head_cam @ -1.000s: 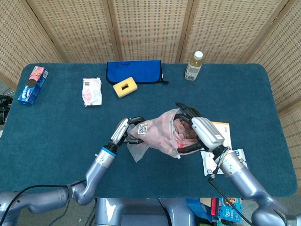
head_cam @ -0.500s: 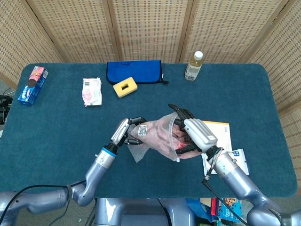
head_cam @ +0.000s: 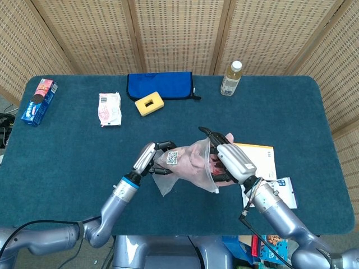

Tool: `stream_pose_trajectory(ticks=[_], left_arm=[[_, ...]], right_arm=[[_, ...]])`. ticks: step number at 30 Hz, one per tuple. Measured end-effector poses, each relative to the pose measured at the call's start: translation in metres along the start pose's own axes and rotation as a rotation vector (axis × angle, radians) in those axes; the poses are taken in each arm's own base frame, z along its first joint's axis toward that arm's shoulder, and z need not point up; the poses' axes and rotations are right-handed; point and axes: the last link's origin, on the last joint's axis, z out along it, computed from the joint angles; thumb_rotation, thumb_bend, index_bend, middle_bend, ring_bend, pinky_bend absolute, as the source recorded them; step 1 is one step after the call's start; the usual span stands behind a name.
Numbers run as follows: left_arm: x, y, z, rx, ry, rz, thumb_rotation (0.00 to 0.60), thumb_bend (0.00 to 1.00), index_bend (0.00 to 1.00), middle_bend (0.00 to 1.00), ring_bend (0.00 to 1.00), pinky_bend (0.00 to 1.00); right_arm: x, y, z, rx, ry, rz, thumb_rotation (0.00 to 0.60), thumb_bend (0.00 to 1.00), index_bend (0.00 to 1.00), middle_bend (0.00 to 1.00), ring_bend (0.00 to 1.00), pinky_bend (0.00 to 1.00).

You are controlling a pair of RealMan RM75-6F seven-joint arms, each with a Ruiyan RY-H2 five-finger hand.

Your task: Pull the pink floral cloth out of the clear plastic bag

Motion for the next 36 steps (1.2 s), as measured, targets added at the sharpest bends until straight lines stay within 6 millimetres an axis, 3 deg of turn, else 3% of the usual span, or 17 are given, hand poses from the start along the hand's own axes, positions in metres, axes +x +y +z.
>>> stream_pose_trajectory(ticks=[6, 14, 17, 18, 20, 22, 25, 31, 36], left_arm=[[0.009, -0.005, -0.007, 0.034, 0.010, 0.093, 0.600, 0.36, 0.59, 0.43, 0.44, 0.52], [0.021, -0.031, -0.021, 0.173, 0.013, 0.176, 0.600, 0.36, 0.54, 0.38, 0.40, 0.51], [0.023, -0.042, -0.026, 0.225, -0.021, 0.179, 0.600, 0.36, 0.39, 0.25, 0.26, 0.44], [0.024, -0.045, -0.028, 0.240, -0.035, 0.179, 0.600, 0.36, 0.29, 0.16, 0.17, 0.37], [0.024, -0.051, -0.031, 0.271, -0.070, 0.178, 0.600, 0.36, 0.15, 0.07, 0.07, 0.27], [0.025, -0.057, -0.034, 0.299, -0.106, 0.174, 0.600, 0.36, 0.02, 0.00, 0.00, 0.09], [0.029, -0.066, -0.040, 0.340, -0.150, 0.166, 0.600, 0.36, 0.00, 0.00, 0.00, 0.00], [0.046, -0.080, -0.051, 0.359, -0.137, 0.191, 0.600, 0.36, 0.00, 0.00, 0.00, 0.00], [0.070, -0.083, -0.055, 0.310, -0.088, 0.306, 0.600, 0.36, 0.00, 0.00, 0.00, 0.00]], right_arm=[[-0.013, 0.007, 0.001, 0.002, -0.016, 0.031, 0.600, 0.73, 0.69, 0.00, 0.00, 0.00], [-0.044, 0.031, 0.007, -0.027, -0.048, 0.107, 0.600, 0.74, 0.70, 0.00, 0.00, 0.00], [-0.056, 0.045, 0.011, -0.046, -0.066, 0.133, 0.600, 0.74, 0.70, 0.00, 0.00, 0.00], [-0.061, 0.050, 0.013, -0.053, -0.074, 0.142, 0.600, 0.74, 0.70, 0.00, 0.00, 0.00], [-0.067, 0.058, 0.015, -0.065, -0.084, 0.153, 0.600, 0.74, 0.71, 0.00, 0.00, 0.00], [-0.074, 0.066, 0.017, -0.078, -0.092, 0.164, 0.600, 0.74, 0.71, 0.00, 0.00, 0.00], [-0.082, 0.079, 0.019, -0.101, -0.102, 0.173, 0.600, 0.74, 0.71, 0.00, 0.00, 0.00], [-0.096, 0.106, 0.020, -0.151, -0.124, 0.177, 0.600, 0.74, 0.71, 0.00, 0.00, 0.00], [-0.100, 0.113, 0.016, -0.153, -0.134, 0.176, 0.600, 0.74, 0.71, 0.00, 0.00, 0.00]])
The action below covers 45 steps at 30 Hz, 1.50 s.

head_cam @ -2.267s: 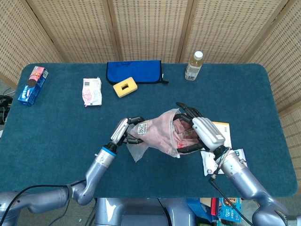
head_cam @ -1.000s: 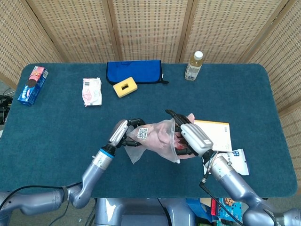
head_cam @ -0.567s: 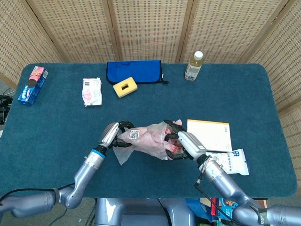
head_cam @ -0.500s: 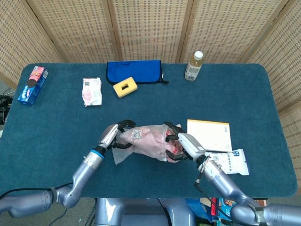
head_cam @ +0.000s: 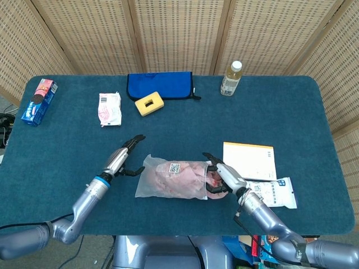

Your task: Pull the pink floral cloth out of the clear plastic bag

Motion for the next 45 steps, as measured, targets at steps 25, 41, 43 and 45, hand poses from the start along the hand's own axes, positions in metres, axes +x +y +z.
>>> stream_pose_trajectory(ticks=[25, 41, 43, 45], left_arm=[[-0.011, -0.012, 0.026, -0.066, -0.165, 0.737, 0.600, 0.36, 0.20, 0.00, 0.00, 0.00], [-0.031, -0.005, 0.041, -0.085, -0.150, 0.678, 0.600, 0.36, 0.36, 0.00, 0.00, 0.00], [-0.031, -0.005, 0.042, -0.087, -0.145, 0.676, 0.600, 0.36, 0.40, 0.00, 0.00, 0.00], [-0.032, -0.006, 0.042, -0.086, -0.143, 0.677, 0.600, 0.36, 0.46, 0.00, 0.00, 0.00]], right_arm=[[0.001, 0.004, -0.008, 0.003, -0.017, -0.049, 0.600, 0.74, 0.71, 0.00, 0.00, 0.00], [-0.001, 0.005, -0.008, -0.003, -0.024, -0.041, 0.600, 0.74, 0.71, 0.00, 0.00, 0.00], [0.000, 0.005, -0.008, -0.003, -0.022, -0.040, 0.600, 0.74, 0.71, 0.00, 0.00, 0.00], [0.000, 0.004, -0.008, -0.002, -0.021, -0.041, 0.600, 0.74, 0.71, 0.00, 0.00, 0.00]])
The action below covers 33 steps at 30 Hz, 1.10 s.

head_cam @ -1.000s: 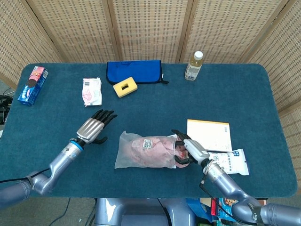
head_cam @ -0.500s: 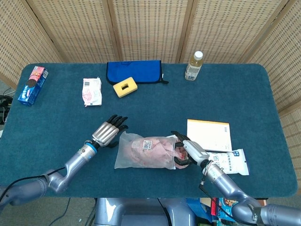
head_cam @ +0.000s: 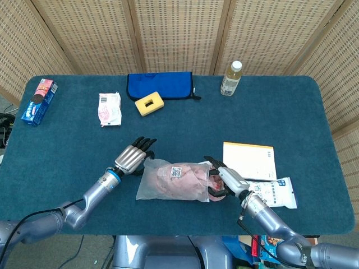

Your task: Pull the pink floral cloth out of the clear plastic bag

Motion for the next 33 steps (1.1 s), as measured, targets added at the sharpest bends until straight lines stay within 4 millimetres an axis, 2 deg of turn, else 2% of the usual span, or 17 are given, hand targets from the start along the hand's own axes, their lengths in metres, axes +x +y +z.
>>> stream_pose_trajectory(ticks=[6, 19, 27, 33], left_arm=[[-0.003, 0.000, 0.001, 0.005, 0.005, -0.003, 0.600, 0.37, 0.55, 0.00, 0.00, 0.00], [-0.004, 0.001, 0.003, 0.012, 0.014, -0.013, 0.600, 0.61, 0.62, 0.00, 0.00, 0.00], [-0.003, -0.001, 0.002, 0.014, 0.022, -0.011, 0.600, 0.62, 0.63, 0.00, 0.00, 0.00], [0.003, -0.011, -0.002, 0.033, 0.039, -0.011, 0.600, 0.62, 0.63, 0.00, 0.00, 0.00]], right_arm=[[0.001, -0.002, -0.001, 0.003, 0.001, -0.003, 0.600, 0.74, 0.71, 0.00, 0.00, 0.00], [0.004, -0.002, -0.002, 0.000, 0.007, -0.008, 0.600, 0.75, 0.71, 0.00, 0.00, 0.00], [0.005, 0.000, -0.002, -0.005, 0.009, -0.011, 0.600, 0.75, 0.72, 0.00, 0.00, 0.00], [0.012, 0.004, -0.005, -0.016, 0.035, -0.016, 0.600, 0.76, 0.72, 0.00, 0.00, 0.00]])
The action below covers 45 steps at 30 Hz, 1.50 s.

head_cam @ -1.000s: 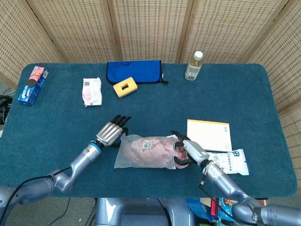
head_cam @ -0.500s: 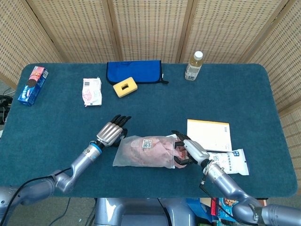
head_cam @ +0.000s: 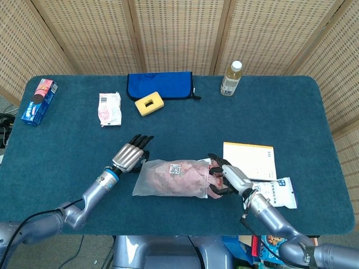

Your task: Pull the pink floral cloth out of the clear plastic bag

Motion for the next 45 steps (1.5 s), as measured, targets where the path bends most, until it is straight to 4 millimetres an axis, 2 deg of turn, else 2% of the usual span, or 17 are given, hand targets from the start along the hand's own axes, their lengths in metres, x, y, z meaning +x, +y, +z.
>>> stream_pose_trajectory(ticks=[3, 9, 13, 22, 27, 29, 30, 31, 32, 33, 34, 35, 37, 41, 45], left_arm=[[0.007, -0.011, -0.004, 0.020, 0.019, 0.011, 0.600, 0.62, 0.63, 0.00, 0.00, 0.00], [0.035, -0.057, -0.025, 0.099, 0.076, 0.033, 0.600, 0.63, 0.63, 0.00, 0.00, 0.00], [0.054, -0.096, -0.050, 0.173, 0.108, 0.053, 0.600, 0.63, 0.63, 0.00, 0.00, 0.00], [0.081, -0.175, -0.108, 0.363, 0.160, 0.045, 0.600, 0.63, 0.63, 0.00, 0.00, 0.00], [0.087, -0.204, -0.134, 0.429, 0.176, 0.028, 0.600, 0.63, 0.63, 0.00, 0.00, 0.00], [0.088, -0.212, -0.140, 0.445, 0.171, 0.042, 0.600, 0.63, 0.58, 0.00, 0.00, 0.00], [0.087, -0.214, -0.142, 0.450, 0.165, 0.045, 0.600, 0.63, 0.44, 0.00, 0.00, 0.00], [0.086, -0.216, -0.144, 0.454, 0.155, 0.040, 0.600, 0.58, 0.25, 0.00, 0.00, 0.00], [0.085, -0.217, -0.145, 0.456, 0.150, 0.033, 0.600, 0.52, 0.13, 0.00, 0.00, 0.00], [0.085, -0.217, -0.146, 0.458, 0.146, 0.027, 0.600, 0.38, 0.02, 0.00, 0.00, 0.00], [0.085, -0.217, -0.147, 0.459, 0.142, 0.020, 0.600, 0.24, 0.00, 0.00, 0.00, 0.00], [0.085, -0.217, -0.148, 0.458, 0.139, 0.015, 0.600, 0.17, 0.00, 0.00, 0.00, 0.00], [0.086, -0.216, -0.152, 0.455, 0.140, 0.000, 0.600, 0.09, 0.00, 0.00, 0.00, 0.00], [0.094, -0.212, -0.163, 0.445, 0.172, -0.027, 0.600, 0.06, 0.00, 0.00, 0.00, 0.00], [0.106, -0.207, -0.184, 0.443, 0.217, -0.058, 0.600, 0.06, 0.00, 0.00, 0.00, 0.00]], right_arm=[[0.007, 0.003, -0.002, -0.005, 0.022, -0.002, 0.600, 0.76, 0.72, 0.00, 0.00, 0.00], [0.035, 0.014, -0.012, -0.024, 0.092, -0.010, 0.600, 0.76, 0.72, 0.00, 0.00, 0.00], [0.049, 0.022, -0.018, -0.039, 0.124, -0.016, 0.600, 0.77, 0.72, 0.00, 0.00, 0.00], [0.075, 0.042, -0.033, -0.078, 0.182, -0.029, 0.600, 0.77, 0.72, 0.00, 0.00, 0.00], [0.082, 0.050, -0.038, -0.084, 0.195, -0.048, 0.600, 0.77, 0.72, 0.00, 0.00, 0.00], [0.082, 0.051, -0.039, -0.086, 0.197, -0.054, 0.600, 0.77, 0.72, 0.00, 0.00, 0.00], [0.083, 0.051, -0.040, -0.085, 0.199, -0.059, 0.600, 0.72, 0.68, 0.00, 0.00, 0.00], [0.083, 0.052, -0.040, -0.084, 0.200, -0.064, 0.600, 0.58, 0.56, 0.00, 0.00, 0.00], [0.083, 0.052, -0.041, -0.081, 0.202, -0.072, 0.600, 0.44, 0.42, 0.00, 0.00, 0.00], [0.083, 0.052, -0.041, -0.078, 0.202, -0.082, 0.600, 0.22, 0.21, 0.00, 0.00, 0.00], [0.083, 0.052, -0.043, -0.074, 0.203, -0.098, 0.600, 0.07, 0.06, 0.00, 0.00, 0.00], [0.083, 0.052, -0.044, -0.070, 0.206, -0.113, 0.600, 0.02, 0.01, 0.00, 0.00, 0.00], [0.086, 0.054, -0.046, -0.067, 0.219, -0.149, 0.600, 0.00, 0.00, 0.00, 0.00, 0.00], [0.092, 0.054, -0.052, -0.051, 0.277, -0.242, 0.600, 0.00, 0.00, 0.00, 0.00, 0.00], [0.102, 0.052, -0.069, -0.019, 0.389, -0.347, 0.600, 0.00, 0.00, 0.00, 0.00, 0.00]])
